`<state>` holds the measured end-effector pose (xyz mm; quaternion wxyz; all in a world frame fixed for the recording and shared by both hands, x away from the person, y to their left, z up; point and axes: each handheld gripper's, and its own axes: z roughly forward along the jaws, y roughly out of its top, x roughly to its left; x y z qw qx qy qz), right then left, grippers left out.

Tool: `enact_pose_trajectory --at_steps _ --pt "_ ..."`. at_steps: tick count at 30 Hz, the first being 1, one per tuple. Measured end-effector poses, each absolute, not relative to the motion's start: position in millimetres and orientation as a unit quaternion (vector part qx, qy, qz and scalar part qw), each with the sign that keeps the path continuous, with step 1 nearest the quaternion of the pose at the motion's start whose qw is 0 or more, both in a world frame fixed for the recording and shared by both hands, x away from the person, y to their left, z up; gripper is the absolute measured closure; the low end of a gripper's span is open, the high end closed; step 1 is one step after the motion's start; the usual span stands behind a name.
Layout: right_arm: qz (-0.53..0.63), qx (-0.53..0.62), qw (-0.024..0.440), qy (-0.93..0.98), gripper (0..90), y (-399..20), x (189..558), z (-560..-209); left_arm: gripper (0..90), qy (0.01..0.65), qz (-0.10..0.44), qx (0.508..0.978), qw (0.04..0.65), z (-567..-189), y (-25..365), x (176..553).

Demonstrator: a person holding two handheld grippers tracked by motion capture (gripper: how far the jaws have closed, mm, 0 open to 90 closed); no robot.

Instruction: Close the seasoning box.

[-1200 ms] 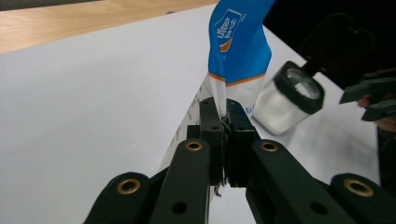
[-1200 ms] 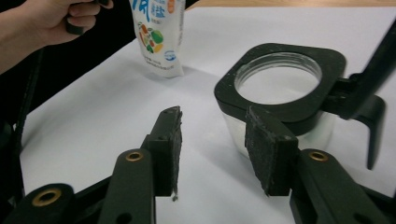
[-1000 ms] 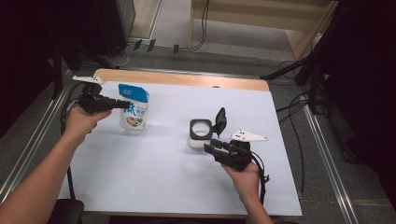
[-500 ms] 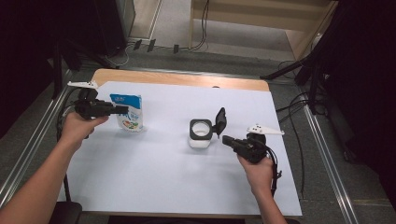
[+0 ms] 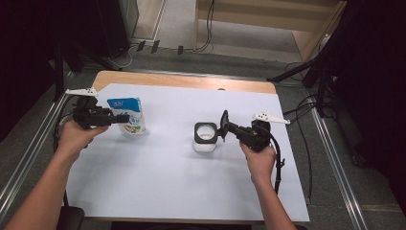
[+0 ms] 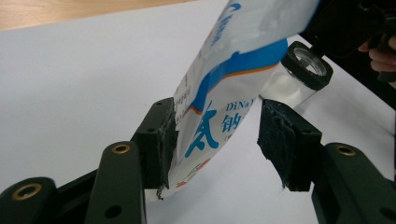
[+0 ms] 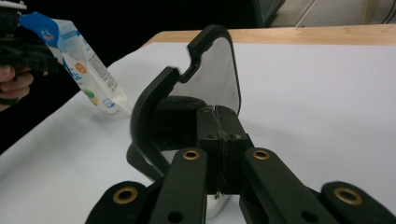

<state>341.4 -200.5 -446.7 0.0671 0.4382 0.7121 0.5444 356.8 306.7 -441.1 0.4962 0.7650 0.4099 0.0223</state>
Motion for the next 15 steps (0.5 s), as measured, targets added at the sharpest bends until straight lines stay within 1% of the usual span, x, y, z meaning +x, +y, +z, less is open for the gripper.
enact_pose_trajectory --at_steps 5,8,15 --pt "0.536 0.425 0.064 0.726 90.0 -188.7 345.5 -445.9 43.4 0.409 0.039 0.770 0.488 -438.7 305.0 344.2" --pt "0.538 0.422 0.061 0.727 90.0 -184.1 347.7 -447.6 43.4 0.409 0.050 0.771 0.485 -438.8 305.6 340.8" --pt "0.522 0.417 0.048 0.743 89.9 -168.7 352.5 -459.8 42.4 0.416 0.050 0.765 0.489 -441.0 311.7 331.1"
